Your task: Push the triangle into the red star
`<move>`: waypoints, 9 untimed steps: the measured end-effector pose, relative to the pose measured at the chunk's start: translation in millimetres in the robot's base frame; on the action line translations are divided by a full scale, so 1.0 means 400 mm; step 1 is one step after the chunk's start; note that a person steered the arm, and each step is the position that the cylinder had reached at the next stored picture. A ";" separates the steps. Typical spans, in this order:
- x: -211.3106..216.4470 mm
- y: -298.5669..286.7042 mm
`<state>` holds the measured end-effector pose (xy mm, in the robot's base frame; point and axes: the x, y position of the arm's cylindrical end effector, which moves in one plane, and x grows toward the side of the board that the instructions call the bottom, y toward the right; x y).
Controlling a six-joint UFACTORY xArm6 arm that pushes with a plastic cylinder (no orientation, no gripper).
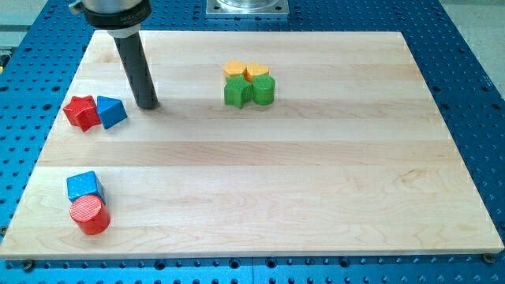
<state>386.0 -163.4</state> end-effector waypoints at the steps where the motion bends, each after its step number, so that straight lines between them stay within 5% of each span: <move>1: 0.064 -0.006; 3: 0.213 -0.073; 5: 0.132 -0.057; 8: 0.152 -0.164; 9: 0.190 -0.080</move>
